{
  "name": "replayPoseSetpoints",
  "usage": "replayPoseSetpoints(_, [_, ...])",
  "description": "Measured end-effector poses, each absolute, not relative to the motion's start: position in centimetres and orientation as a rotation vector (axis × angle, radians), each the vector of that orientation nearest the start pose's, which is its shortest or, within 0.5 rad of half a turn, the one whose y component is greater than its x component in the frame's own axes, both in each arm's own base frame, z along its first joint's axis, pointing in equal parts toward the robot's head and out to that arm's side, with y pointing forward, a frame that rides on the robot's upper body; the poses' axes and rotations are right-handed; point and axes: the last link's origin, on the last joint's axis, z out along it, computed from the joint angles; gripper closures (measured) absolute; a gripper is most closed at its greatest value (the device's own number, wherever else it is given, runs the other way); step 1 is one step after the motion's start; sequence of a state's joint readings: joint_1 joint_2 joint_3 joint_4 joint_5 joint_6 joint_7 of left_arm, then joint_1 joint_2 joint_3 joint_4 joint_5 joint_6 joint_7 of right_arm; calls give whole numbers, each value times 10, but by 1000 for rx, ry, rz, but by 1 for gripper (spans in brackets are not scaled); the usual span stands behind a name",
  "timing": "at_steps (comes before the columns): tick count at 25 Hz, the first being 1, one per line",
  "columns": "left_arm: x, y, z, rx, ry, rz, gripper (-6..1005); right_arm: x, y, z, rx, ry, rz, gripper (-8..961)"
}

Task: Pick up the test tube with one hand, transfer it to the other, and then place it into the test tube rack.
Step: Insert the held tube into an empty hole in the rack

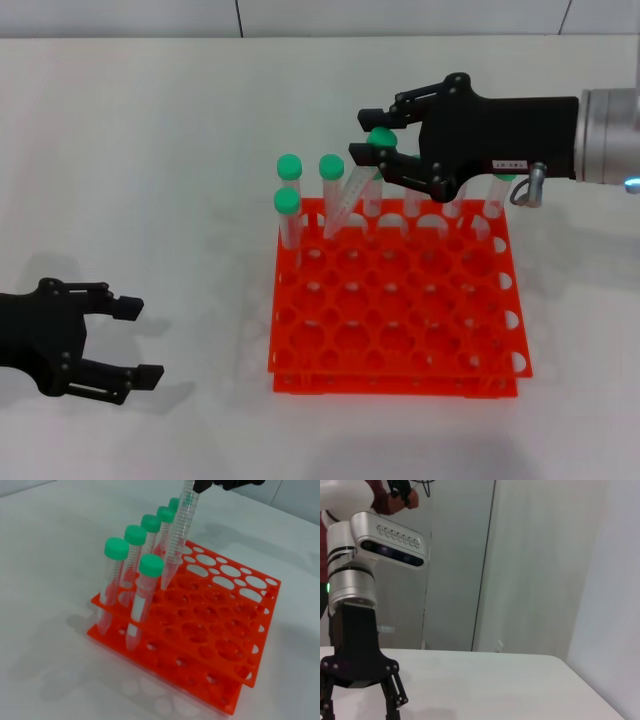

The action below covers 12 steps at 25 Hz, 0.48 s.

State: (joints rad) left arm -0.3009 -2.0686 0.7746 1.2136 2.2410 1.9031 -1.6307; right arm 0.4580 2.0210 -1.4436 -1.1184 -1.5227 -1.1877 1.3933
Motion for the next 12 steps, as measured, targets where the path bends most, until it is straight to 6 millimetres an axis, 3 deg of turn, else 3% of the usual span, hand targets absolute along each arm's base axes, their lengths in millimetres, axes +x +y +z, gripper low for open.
replayPoseSetpoints(12, [-287,260,65,-2925,-686,-181,110,137,357,-12,-2727,-110,629,673])
